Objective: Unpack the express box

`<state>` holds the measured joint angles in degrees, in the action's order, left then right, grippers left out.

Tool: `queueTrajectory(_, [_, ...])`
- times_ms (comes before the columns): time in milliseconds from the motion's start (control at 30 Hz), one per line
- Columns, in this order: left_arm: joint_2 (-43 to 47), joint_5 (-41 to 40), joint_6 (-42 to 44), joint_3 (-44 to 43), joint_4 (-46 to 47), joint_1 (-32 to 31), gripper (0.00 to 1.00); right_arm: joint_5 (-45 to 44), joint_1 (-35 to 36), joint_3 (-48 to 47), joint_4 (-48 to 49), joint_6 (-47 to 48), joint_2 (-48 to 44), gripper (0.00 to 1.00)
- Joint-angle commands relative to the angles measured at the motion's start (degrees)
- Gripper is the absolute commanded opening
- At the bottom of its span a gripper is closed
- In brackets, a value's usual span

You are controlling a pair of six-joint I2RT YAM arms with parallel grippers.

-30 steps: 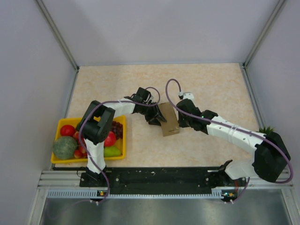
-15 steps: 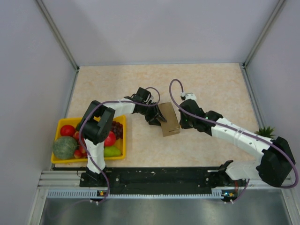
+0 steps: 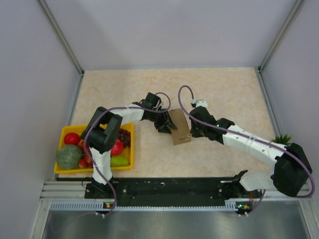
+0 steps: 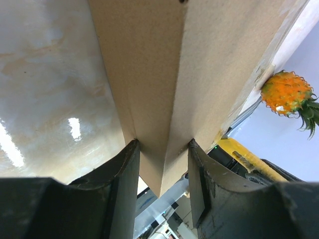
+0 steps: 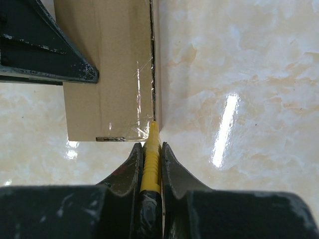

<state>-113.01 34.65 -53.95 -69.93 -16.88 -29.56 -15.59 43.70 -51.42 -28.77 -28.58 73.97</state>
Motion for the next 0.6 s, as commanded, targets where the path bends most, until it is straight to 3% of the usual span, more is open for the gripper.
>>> queueTrajectory(0, [-3.53,-13.99,2.88,0.24,-7.19,0.29,0.15,3.03,0.77,-3.86,-1.46,-0.43,-2.86,0.00])
queueTrajectory(233, [-2.65,-15.94,6.58,0.67,-8.08,0.29,0.25,-8.90,0.68,-10.45,-2.34,-0.51,-8.83,0.00])
queueTrajectory(400, [-1.34,-15.32,8.60,-0.21,-6.85,0.21,0.32,-12.35,-0.37,-13.35,0.91,3.16,-9.12,0.00])
queueTrajectory(567, [3.31,-13.91,10.27,0.50,-2.37,-0.14,0.55,-9.38,-4.67,-16.70,3.80,5.99,-3.06,0.00])
